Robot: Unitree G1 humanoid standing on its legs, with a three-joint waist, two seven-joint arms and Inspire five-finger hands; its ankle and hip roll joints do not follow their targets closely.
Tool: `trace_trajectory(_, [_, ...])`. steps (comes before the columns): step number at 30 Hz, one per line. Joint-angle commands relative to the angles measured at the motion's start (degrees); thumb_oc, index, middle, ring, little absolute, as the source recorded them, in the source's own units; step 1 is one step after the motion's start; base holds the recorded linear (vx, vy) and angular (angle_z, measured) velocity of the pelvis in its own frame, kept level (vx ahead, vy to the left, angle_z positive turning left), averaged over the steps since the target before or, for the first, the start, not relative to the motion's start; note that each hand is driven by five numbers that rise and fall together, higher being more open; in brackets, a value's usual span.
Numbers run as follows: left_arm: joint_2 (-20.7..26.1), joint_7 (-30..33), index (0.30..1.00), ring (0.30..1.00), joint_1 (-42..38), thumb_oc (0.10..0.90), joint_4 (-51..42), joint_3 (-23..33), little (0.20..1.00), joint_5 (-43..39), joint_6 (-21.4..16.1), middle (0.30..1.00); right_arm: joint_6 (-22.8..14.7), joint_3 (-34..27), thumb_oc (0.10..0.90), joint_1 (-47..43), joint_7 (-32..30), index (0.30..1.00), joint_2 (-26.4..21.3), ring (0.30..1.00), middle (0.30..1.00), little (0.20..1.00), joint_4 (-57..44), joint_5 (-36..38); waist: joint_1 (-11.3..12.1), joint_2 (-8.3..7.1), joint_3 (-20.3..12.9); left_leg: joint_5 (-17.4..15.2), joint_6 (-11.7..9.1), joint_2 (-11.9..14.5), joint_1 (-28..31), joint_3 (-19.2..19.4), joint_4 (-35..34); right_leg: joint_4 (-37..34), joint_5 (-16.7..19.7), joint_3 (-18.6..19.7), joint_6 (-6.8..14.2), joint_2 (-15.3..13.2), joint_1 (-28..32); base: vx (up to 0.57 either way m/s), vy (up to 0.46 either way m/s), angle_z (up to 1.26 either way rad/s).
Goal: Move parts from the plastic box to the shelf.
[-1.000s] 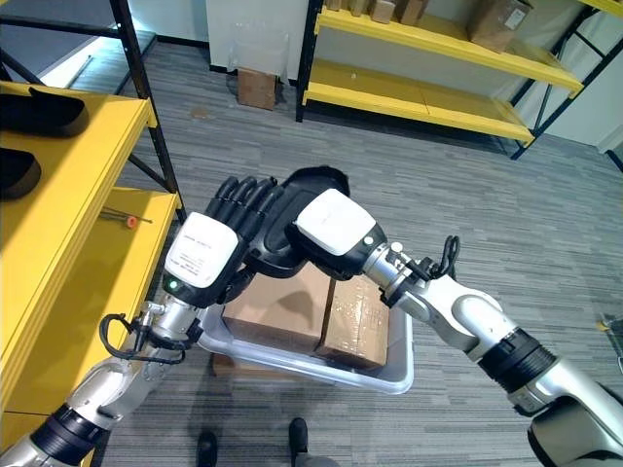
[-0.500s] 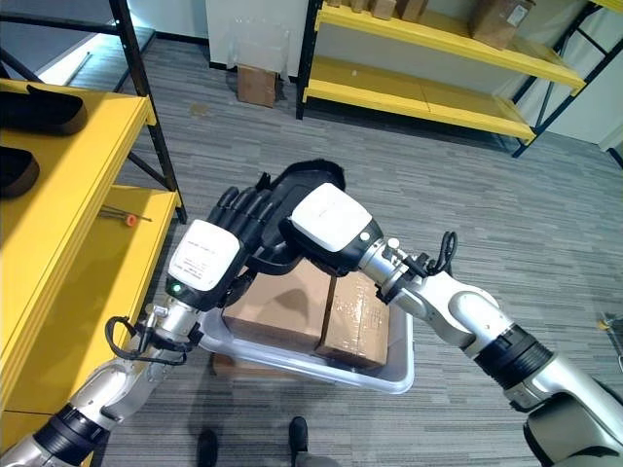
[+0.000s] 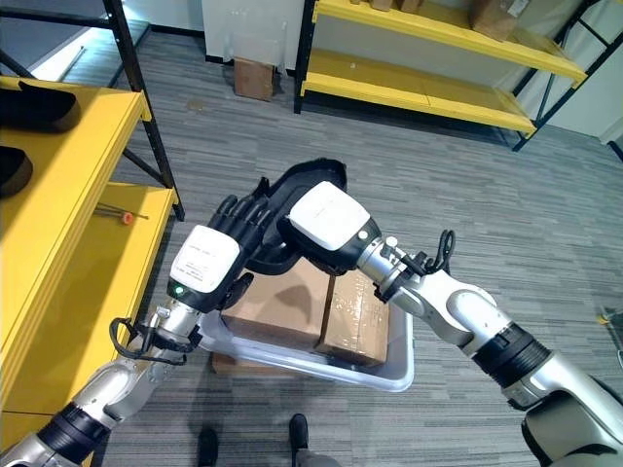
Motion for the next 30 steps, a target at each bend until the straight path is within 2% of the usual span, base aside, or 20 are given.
trace_trajectory(1, [-1.61,1.63,1.0,1.0,-9.07,0.9,0.29,-3.88,1.0,-1.16,-1.65,1.0,1.5,-3.54,0.4,-14.69,-6.28,0.3,2.64,0.3,0.3,0.3,-3.13,6.81,-0.25,1.33,-2.22,-3.34,1.6,1.12,1.6,0.94,-0.48,1.63,-9.91,2.41,3.58,-2.16,5.03,0.0,0.0,0.0])
trace_trajectory(20, [-2.36,1.25,1.0,1.0,-9.02,0.9,2.95,-5.41,1.0,-1.78,-1.95,1.0,1.29,-4.0,0.4,-15.28,-6.9,0.3,5.51,0.3,0.3,0.3,-3.93,8.09,-0.47,1.41,-2.25,-3.54,1.68,1.09,1.8,0.85,-0.48,1.66,-10.18,2.7,3.43,-2.11,5.13,0.0,0.0,0.0])
trace_trajectory(21, [-2.57,1.24,0.956,0.956,-9.1,0.869,3.04,-5.43,0.956,-1.97,-1.95,0.956,1.25,-4.22,0.4,-15.15,-7.02,0.3,5.87,0.3,0.3,0.3,-4.15,8.28,-0.44,1.34,-2.21,-3.57,1.7,1.12,1.79,0.81,-0.48,1.65,-10.2,2.72,3.42,-2.13,5.15,0.0,0.0,0.0])
trace_trajectory(23, [-2.67,1.35,0.338,0.338,-9.19,0.427,3.1,-5.48,0.338,-2.04,-1.95,0.338,1.25,-4.36,0.4,-15.09,-7.09,0.3,6.03,0.3,0.3,0.3,-4.22,8.37,-0.41,1.28,-2.2,-3.57,1.7,1.14,1.82,0.83,-0.48,1.65,-10.19,2.69,3.41,-2.13,5.16,0.0,0.0,0.0])
trace_trajectory(24, [-2.84,1.26,0.3,0.3,-9.47,0.4,3.11,-5.66,0.3,-2.29,-1.99,0.3,1.19,-4.52,0.4,-14.84,-6.92,0.3,6.36,0.3,0.3,0.3,-4.55,8.83,-0.42,1.23,-2.22,-3.54,1.68,1.18,1.83,0.81,-0.48,1.63,-10.18,2.67,3.37,-2.12,5.19,0.0,0.0,0.0])
trace_trajectory(30, [-3.37,1.2,0.3,0.3,-10.06,0.4,2.77,-5.77,0.3,-2.96,-2.1,0.3,1.09,-5.08,0.4,-14.44,-7.32,0.3,7.53,0.3,0.3,0.3,-4.87,9.53,-0.43,0.97,-2.4,-3.52,1.69,1.25,1.93,0.76,-0.48,1.62,-10.11,2.68,3.33,-2.05,5.2,0.0,0.0,0.0])
